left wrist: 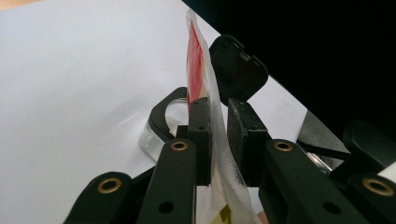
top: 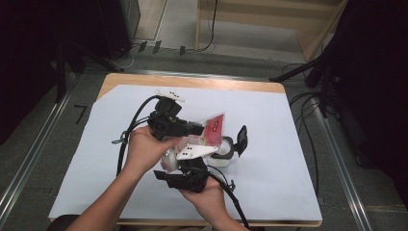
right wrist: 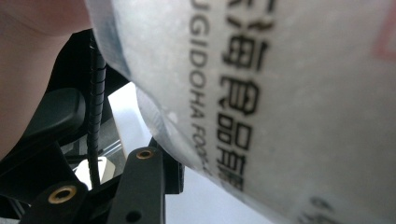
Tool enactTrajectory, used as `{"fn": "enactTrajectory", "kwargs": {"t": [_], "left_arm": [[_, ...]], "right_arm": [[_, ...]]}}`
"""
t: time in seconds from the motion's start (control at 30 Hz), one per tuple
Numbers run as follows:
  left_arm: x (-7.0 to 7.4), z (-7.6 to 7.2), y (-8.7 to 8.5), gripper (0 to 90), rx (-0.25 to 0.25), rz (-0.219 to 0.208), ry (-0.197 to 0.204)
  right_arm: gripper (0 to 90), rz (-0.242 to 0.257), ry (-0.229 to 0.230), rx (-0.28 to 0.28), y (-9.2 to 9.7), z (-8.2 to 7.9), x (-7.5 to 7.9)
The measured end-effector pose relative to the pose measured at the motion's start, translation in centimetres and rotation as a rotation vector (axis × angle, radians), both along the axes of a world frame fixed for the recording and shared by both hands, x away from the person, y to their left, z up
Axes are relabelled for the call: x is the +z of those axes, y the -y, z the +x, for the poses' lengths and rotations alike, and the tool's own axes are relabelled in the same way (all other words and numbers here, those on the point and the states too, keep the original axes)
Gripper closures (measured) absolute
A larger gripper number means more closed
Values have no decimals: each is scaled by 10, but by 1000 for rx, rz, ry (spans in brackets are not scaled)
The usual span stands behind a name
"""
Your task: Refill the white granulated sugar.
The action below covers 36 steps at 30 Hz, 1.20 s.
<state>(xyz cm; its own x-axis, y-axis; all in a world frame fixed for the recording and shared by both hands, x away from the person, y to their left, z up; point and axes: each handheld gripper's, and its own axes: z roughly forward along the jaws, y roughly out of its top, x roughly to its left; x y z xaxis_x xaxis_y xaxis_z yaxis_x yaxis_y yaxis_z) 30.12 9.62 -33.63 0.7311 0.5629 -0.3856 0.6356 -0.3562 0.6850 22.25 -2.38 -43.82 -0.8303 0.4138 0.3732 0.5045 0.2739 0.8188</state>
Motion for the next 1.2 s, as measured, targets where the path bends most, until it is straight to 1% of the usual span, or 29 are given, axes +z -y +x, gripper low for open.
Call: {"fn": "enactTrajectory", "kwargs": {"t": [0.07, 0.1, 0.37, 0.4, 0.7, 0.73, 0.9, 0.93, 0.97, 1.0, 1.07, 1.13, 1.17, 1.2], "left_arm": [[1, 0, 0, 804, 1, 9, 0], [0, 0, 0, 805, 0, -1, 2], [1, 0, 0, 804, -1, 7, 4], [0, 0, 0, 804, -1, 0, 6], [1, -1, 0, 803, -3, 3, 6], [1, -1, 0, 803, -3, 9, 7], [2, -1, -1, 801, 5, 4, 10], [2, -1, 0, 800, 8, -4, 11], [3, -1, -1, 800, 8, 4, 11], [3, -1, -1, 799, 7, -5, 12], [4, -2, -1, 800, 9, 7, 11], [4, -2, -1, 802, 8, 1, 14], [5, -2, -1, 803, 10, 6, 12], [4, -2, 0, 804, 13, -3, 13]], "right_arm": [[625, 1, -1, 0, 0, 0, 0], [625, 1, -1, 1, 0, 0, 0], [624, -1, 0, 2, 0, 0, 0], [624, -2, 0, 2, 0, 0, 0], [625, 0, -1, 5, -1, 0, 1], [626, 0, -1, 5, -1, 0, 1], [626, 4, -3, 7, -1, 0, 1], [626, 6, -5, 6, -1, 1, 1], [626, 7, -4, 7, -2, 1, 2], [625, 8, -4, 7, -2, 1, 2], [626, 10, -2, 6, -2, 1, 2], [625, 13, 1, 7, -2, 1, 2], [625, 15, 1, 6, -2, 1, 2], [625, 16, 2, 6, -2, 1, 2]]}}
